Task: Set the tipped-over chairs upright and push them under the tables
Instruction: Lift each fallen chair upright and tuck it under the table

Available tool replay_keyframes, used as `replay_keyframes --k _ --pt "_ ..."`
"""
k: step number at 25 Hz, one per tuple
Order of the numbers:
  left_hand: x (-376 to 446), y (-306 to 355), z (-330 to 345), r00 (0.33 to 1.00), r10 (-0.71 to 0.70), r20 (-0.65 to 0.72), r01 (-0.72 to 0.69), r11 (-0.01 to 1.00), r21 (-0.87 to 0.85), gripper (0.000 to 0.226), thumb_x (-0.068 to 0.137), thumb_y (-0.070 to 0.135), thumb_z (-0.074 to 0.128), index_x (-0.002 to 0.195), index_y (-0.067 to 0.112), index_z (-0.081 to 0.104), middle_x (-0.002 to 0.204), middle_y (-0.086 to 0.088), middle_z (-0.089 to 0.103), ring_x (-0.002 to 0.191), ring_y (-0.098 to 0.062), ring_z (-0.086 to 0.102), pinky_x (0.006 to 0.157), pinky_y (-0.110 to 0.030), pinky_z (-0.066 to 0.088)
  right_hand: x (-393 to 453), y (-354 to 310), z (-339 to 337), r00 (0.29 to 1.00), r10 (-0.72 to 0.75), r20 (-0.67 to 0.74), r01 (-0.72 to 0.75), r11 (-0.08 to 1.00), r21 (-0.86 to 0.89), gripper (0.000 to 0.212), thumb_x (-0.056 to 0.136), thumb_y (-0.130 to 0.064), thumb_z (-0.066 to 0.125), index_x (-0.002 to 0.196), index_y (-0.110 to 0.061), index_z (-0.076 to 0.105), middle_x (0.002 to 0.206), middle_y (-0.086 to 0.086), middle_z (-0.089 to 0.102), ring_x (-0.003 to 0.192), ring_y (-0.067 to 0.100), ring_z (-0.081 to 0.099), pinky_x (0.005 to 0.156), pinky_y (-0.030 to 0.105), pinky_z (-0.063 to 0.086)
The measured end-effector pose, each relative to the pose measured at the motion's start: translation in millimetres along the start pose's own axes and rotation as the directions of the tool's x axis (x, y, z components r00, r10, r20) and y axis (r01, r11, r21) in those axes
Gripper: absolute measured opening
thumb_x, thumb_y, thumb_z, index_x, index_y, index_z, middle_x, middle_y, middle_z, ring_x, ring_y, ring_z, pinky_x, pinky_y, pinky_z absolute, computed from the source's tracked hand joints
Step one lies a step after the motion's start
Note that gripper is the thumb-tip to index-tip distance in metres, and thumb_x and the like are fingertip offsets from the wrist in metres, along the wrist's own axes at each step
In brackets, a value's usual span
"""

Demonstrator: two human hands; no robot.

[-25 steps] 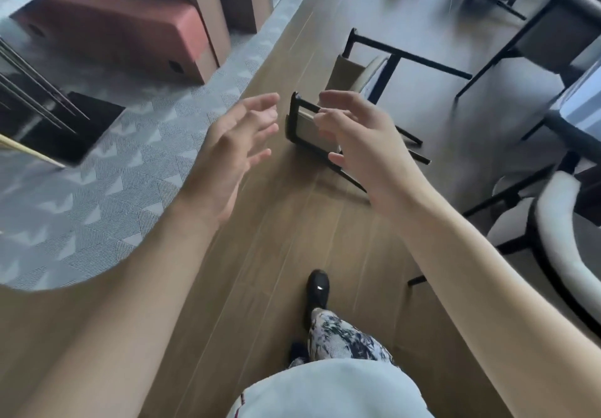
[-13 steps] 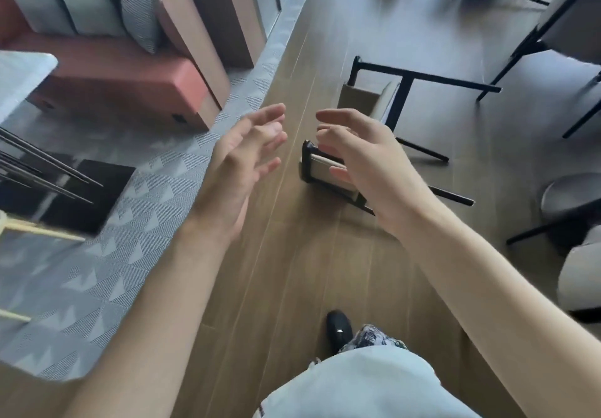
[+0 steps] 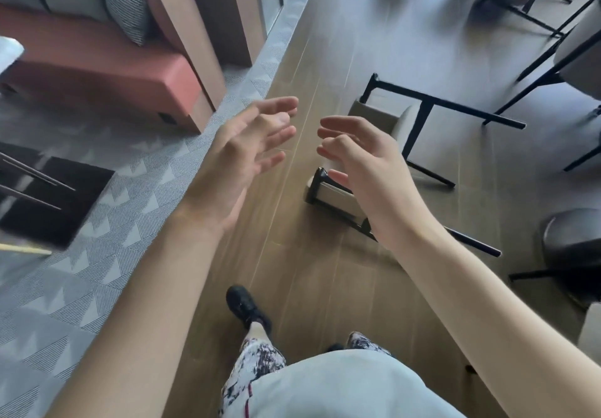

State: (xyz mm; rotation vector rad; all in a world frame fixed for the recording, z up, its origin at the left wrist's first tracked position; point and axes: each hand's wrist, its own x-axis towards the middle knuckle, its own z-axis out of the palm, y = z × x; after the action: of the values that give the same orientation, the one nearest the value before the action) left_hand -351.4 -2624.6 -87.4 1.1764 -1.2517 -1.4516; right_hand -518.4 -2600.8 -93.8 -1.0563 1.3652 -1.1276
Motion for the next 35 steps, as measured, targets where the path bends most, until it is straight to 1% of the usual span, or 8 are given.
replay_keyframes --k 9,12,14,19,22,28,31,35 --pt "133.3 19.5 -138.2 0.985 -0.053 0.166 0.048 0.998 0.032 0.033 0.073 0.046 0.062 0.101 0.034 0.076 0.121 0.008 0.072 0.116 -0.013 0.067 0.102 -0.039 0.046 108.9 -16.8 125.5 0.976 0.007 -0.216 -0.001 1.000 0.027 0.030 0.091 -0.018 0.058 0.118 -0.023 0.070 0.112 -0.010 0.073 0.107 0.004 0.068 0.102 0.039 0.051" --pt "178.5 29.4 -166.6 0.977 -0.081 0.196 0.072 0.996 0.049 0.030 0.078 0.041 0.061 0.103 0.031 0.075 0.121 0.008 0.072 0.116 -0.014 0.067 0.103 -0.040 0.046 135.8 -21.1 146.6 0.963 0.018 -0.268 -0.006 0.999 0.046 0.033 0.086 -0.022 0.058 0.116 -0.023 0.071 0.111 -0.011 0.073 0.106 0.004 0.068 0.101 0.039 0.052" --pt "206.2 34.6 -172.9 0.964 -0.085 0.254 0.075 0.996 0.052 0.031 0.077 0.042 0.061 0.103 0.032 0.075 0.122 0.009 0.072 0.116 -0.013 0.067 0.101 -0.039 0.046 151.1 -24.3 151.8 0.949 0.031 -0.313 -0.015 0.998 0.054 0.030 0.089 -0.019 0.060 0.116 -0.022 0.071 0.111 -0.010 0.073 0.106 0.005 0.067 0.103 0.041 0.051" --pt "276.8 46.2 -153.6 0.900 -0.104 0.423 0.046 0.988 0.145 0.024 0.081 0.037 0.059 0.094 0.039 0.078 0.121 0.012 0.072 0.114 -0.011 0.068 0.097 -0.039 0.047 199.5 -37.9 147.5 0.896 0.022 -0.443 0.024 0.995 0.100 0.027 0.093 -0.015 0.060 0.116 -0.023 0.071 0.108 -0.015 0.073 0.104 0.001 0.067 0.102 0.040 0.051" --pt "320.5 54.2 -132.8 0.858 -0.114 0.500 0.037 0.986 0.162 0.029 0.070 0.044 0.064 0.094 0.038 0.079 0.121 0.012 0.072 0.114 -0.011 0.068 0.099 -0.038 0.048 229.6 -43.6 133.0 0.864 0.006 -0.503 0.065 0.990 0.124 0.026 0.093 -0.015 0.061 0.116 -0.023 0.071 0.107 -0.015 0.073 0.103 -0.001 0.067 0.101 0.039 0.052" --pt "422.9 72.8 -64.1 0.709 -0.142 0.691 -0.055 0.965 0.255 0.035 0.072 0.045 0.063 0.103 0.035 0.076 0.126 0.009 0.070 0.117 -0.013 0.066 0.104 -0.043 0.046 311.7 -58.3 78.6 0.737 0.037 -0.675 0.143 0.968 0.209 0.025 0.096 -0.016 0.059 0.118 -0.021 0.069 0.107 -0.014 0.072 0.103 -0.001 0.066 0.100 0.035 0.053" --pt "464.4 80.7 -36.0 0.652 -0.158 0.742 -0.088 0.956 0.281 0.037 0.076 0.043 0.063 0.109 0.032 0.075 0.128 0.007 0.069 0.119 -0.015 0.065 0.105 -0.044 0.045 348.9 -61.9 56.5 0.711 0.058 -0.701 0.162 0.957 0.243 0.025 0.097 -0.017 0.059 0.119 -0.021 0.069 0.109 -0.012 0.072 0.103 -0.001 0.066 0.100 0.033 0.052" --pt "505.9 83.0 -2.6 0.624 -0.191 0.758 -0.074 0.951 0.300 0.030 0.084 0.034 0.060 0.111 0.029 0.072 0.129 0.006 0.069 0.119 -0.015 0.065 0.106 -0.044 0.045 383.9 -63.8 31.0 0.677 0.062 -0.734 0.176 0.954 0.242 0.025 0.096 -0.018 0.059 0.119 -0.023 0.068 0.108 -0.014 0.072 0.102 -0.005 0.065 0.099 0.029 0.052"
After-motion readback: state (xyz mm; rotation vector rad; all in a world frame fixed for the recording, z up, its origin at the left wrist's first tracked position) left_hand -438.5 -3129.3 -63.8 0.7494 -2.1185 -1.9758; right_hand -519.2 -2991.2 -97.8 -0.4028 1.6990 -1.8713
